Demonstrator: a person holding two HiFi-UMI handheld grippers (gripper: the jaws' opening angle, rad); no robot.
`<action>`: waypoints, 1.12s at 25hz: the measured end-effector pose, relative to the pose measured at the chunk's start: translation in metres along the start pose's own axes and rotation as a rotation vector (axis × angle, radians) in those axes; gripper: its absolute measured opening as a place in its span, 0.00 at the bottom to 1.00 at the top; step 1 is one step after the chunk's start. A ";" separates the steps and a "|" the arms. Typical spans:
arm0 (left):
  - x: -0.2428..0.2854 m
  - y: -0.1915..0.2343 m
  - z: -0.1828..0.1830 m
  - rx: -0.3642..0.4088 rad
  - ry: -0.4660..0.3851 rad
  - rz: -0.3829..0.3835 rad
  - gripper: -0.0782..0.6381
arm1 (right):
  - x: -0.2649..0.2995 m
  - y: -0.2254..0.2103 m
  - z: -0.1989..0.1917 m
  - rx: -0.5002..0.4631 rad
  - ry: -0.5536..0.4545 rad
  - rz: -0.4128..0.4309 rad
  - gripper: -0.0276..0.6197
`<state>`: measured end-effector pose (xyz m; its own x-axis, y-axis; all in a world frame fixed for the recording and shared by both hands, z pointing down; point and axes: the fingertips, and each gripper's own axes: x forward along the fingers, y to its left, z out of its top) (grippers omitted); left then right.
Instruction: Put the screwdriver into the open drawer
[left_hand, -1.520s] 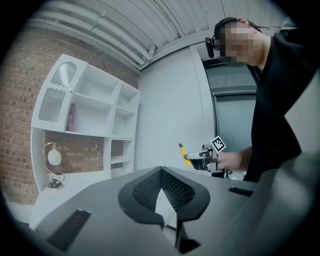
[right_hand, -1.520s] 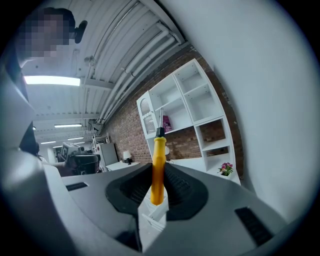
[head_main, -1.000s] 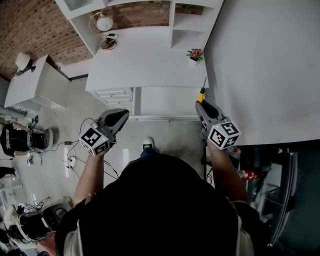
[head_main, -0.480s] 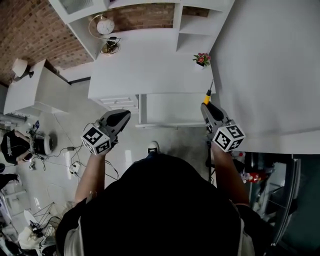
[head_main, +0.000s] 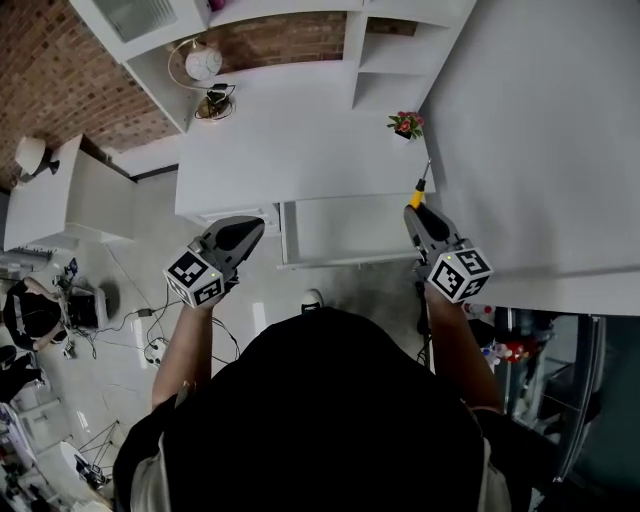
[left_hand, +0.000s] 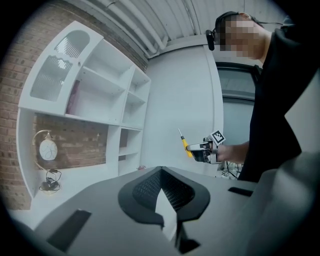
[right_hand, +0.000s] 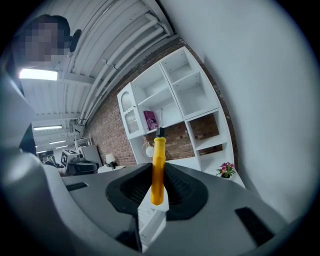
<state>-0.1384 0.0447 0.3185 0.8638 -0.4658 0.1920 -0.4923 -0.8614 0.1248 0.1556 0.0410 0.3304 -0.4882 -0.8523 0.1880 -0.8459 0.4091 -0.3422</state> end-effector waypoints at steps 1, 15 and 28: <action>0.002 0.003 0.000 0.001 0.003 -0.008 0.13 | 0.004 -0.001 0.000 0.000 0.000 -0.006 0.16; 0.021 0.045 0.004 0.015 -0.010 -0.086 0.13 | 0.027 0.004 0.007 0.003 -0.011 -0.057 0.16; 0.002 0.074 0.003 0.003 -0.003 -0.071 0.13 | 0.044 0.018 0.007 -0.002 -0.009 -0.059 0.16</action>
<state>-0.1729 -0.0204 0.3256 0.8969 -0.4042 0.1795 -0.4295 -0.8928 0.1355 0.1209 0.0086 0.3261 -0.4353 -0.8778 0.1998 -0.8738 0.3585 -0.3285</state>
